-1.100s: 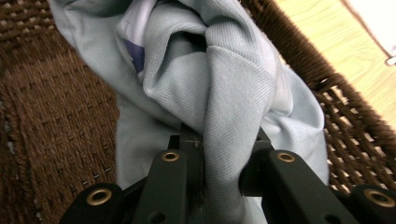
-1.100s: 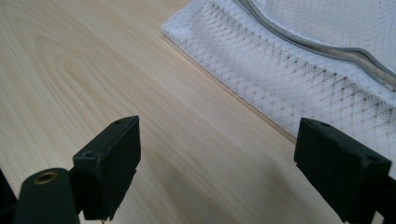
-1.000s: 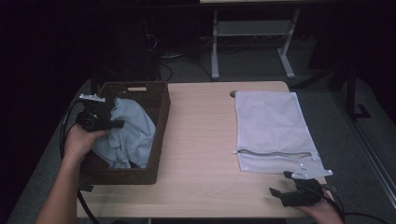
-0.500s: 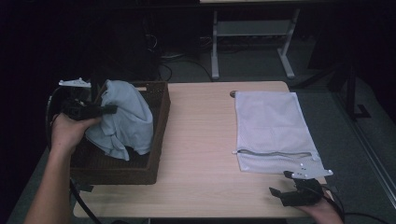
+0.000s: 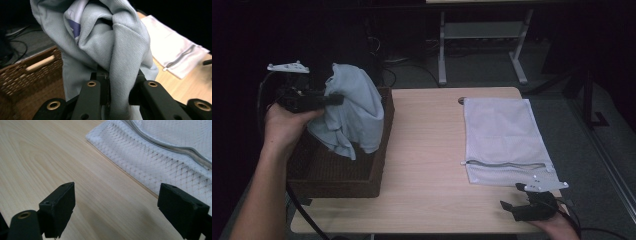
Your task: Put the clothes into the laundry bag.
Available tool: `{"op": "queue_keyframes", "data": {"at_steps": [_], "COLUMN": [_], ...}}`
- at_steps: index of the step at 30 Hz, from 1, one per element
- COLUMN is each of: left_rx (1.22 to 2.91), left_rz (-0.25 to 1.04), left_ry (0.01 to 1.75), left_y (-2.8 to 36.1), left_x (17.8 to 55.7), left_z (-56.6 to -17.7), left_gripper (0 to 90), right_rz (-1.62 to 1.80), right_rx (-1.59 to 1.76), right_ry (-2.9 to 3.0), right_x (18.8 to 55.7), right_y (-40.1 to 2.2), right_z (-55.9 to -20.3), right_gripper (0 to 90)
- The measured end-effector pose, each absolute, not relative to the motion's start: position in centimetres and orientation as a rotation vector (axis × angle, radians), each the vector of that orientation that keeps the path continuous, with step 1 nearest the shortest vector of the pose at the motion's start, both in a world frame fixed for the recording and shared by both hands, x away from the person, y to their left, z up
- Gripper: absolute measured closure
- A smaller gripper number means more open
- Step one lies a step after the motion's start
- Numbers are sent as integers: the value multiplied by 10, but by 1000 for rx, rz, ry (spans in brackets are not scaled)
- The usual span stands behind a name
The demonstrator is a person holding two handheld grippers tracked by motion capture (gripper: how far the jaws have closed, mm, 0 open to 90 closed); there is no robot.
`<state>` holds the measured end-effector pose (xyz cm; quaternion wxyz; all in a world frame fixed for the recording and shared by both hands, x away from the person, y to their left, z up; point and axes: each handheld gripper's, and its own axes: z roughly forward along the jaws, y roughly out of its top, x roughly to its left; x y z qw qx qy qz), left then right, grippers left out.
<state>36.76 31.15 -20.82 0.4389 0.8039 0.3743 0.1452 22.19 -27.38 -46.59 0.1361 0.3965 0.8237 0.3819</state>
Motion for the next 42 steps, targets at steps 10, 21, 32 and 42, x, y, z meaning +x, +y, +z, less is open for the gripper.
{"op": "queue_keyframes", "data": {"at_steps": [10,21,32,42], "left_rx": [2025,2056,2078,2116], "left_rz": [285,194,78,1], "left_ry": [808,682,633,645], "left_y": [268,209,166,151], "left_x": [367,367,372,374], "left_z": [-206,-215,-254,-299], "left_gripper": [759,759,758,758], "right_rz": [1111,1113,1120,1107], "right_rx": [1139,1134,1122,1133], "right_ry": [2375,2372,2360,2322], "right_x": [222,222,221,233], "right_y": [-274,-275,-275,-278], "right_z": [-465,-464,-462,-452], "right_gripper": [138,138,148,302]}}
